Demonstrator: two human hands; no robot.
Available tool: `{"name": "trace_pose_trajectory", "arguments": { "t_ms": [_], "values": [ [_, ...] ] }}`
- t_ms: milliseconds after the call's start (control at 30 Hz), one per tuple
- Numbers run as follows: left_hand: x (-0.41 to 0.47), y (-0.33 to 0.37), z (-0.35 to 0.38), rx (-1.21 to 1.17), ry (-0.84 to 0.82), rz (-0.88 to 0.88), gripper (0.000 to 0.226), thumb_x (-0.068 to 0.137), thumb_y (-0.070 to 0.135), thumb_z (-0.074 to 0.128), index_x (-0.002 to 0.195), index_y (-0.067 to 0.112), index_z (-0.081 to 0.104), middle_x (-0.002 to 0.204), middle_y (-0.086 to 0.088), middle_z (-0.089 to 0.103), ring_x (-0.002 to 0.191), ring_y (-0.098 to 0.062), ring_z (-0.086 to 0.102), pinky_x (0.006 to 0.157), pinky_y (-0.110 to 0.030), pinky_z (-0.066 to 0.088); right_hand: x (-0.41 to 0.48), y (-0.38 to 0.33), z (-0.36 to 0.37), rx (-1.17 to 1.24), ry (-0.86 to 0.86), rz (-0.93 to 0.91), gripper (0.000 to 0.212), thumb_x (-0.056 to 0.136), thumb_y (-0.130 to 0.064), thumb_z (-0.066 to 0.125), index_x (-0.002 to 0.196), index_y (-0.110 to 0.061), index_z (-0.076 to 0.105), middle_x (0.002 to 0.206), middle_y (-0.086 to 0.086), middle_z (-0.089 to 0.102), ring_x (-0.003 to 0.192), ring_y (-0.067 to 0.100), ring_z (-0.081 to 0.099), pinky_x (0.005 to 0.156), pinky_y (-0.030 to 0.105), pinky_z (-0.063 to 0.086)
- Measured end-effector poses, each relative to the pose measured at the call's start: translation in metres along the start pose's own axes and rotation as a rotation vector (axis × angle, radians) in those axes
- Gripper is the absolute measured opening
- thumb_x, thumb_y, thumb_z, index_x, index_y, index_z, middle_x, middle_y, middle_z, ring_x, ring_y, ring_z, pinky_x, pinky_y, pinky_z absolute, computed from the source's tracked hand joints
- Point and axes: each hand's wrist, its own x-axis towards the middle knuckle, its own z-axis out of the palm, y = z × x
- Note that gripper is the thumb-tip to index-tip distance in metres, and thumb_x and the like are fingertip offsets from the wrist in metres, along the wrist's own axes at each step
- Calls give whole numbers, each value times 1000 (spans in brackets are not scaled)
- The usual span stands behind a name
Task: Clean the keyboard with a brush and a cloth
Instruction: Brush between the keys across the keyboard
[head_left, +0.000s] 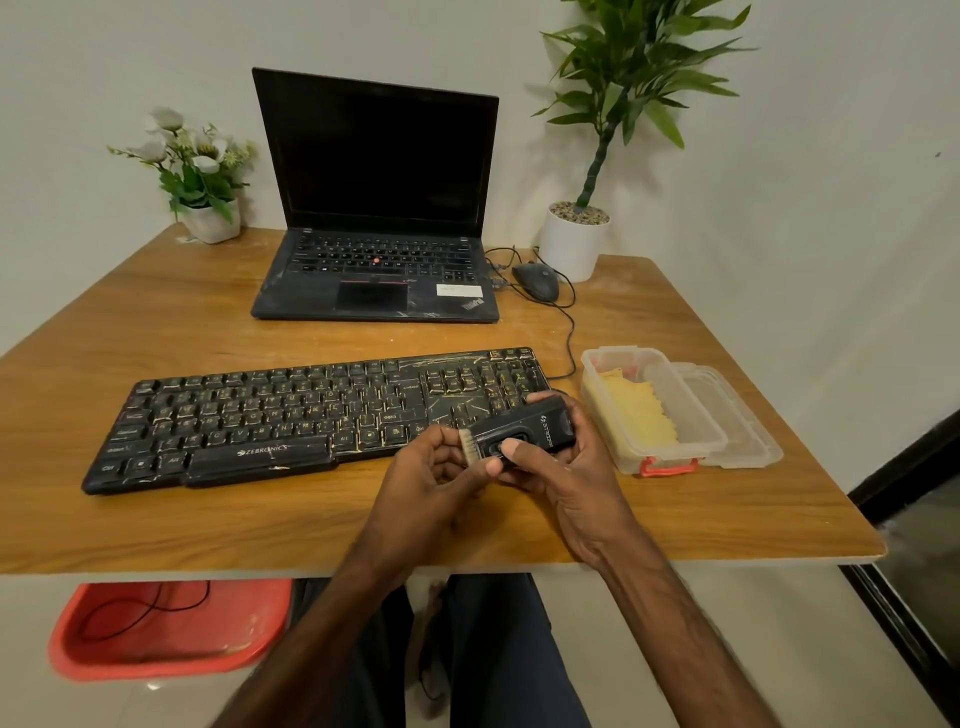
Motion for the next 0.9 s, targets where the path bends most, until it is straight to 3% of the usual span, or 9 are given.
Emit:
{"name": "trace_pose_trajectory", "arguments": {
  "t_ms": [100,200,333,367,433,567,667,767,900],
  "values": [
    [0,0,0,-12,-2,-4,44,72,36,77,105,11,62,89,-3,72,81,-15,67,66,-22,54,1,1,-2,19,7,1,56,77,5,72,126,-12,50,117,19,66,103,37,67,79,50,58],
    [-4,0,3,52,7,2,54,70,45,76,115,22,59,94,4,71,88,-15,68,63,-24,53,-1,-3,-1,54,32,-3,61,73,2,74,127,-15,50,118,19,66,101,38,68,73,45,60],
    [-6,10,-10,516,118,356,71,79,69,65,137,37,40,118,20,62,99,-1,62,71,-18,53,7,-48,-15,-164,106,-166,68,69,0,78,126,-25,50,113,11,67,102,27,69,75,40,61],
    [-1,16,-15,651,151,444,71,82,70,59,141,36,38,127,18,58,105,2,58,79,-15,49,15,-63,-20,-265,102,-215,68,70,2,78,126,-25,49,112,11,65,100,24,70,73,38,60],
    [16,31,-22,859,181,509,71,88,68,53,144,27,40,137,8,53,119,1,47,95,-22,42,37,-87,-29,-395,75,-237,66,74,7,76,126,-23,49,110,9,63,98,24,70,72,36,60],
    [63,40,-22,1306,34,315,93,88,82,19,156,18,23,164,-6,23,150,-20,21,120,-40,17,87,-107,-35,-564,-49,-114,63,73,10,77,123,-23,55,115,15,60,98,30,69,68,38,60],
    [88,29,-27,1408,-37,174,111,74,86,-11,159,18,10,169,-9,3,155,-24,1,124,-51,4,108,-107,-37,-684,-143,-29,67,72,9,78,125,-28,60,119,11,60,101,28,68,73,44,61],
    [107,27,-37,1404,-77,82,122,64,89,-17,160,19,8,169,-10,0,155,-27,-2,122,-57,-1,114,-102,-37,-752,-174,-21,71,71,8,79,127,-32,61,122,-3,57,103,24,66,76,45,61],
    [125,25,-45,1423,-226,-12,136,51,96,-17,160,18,-1,168,-12,1,155,-28,1,120,-63,-6,116,-98,-42,-751,-176,-29,74,71,7,79,129,-35,59,125,-4,57,105,17,65,76,40,61]
  ]
}}
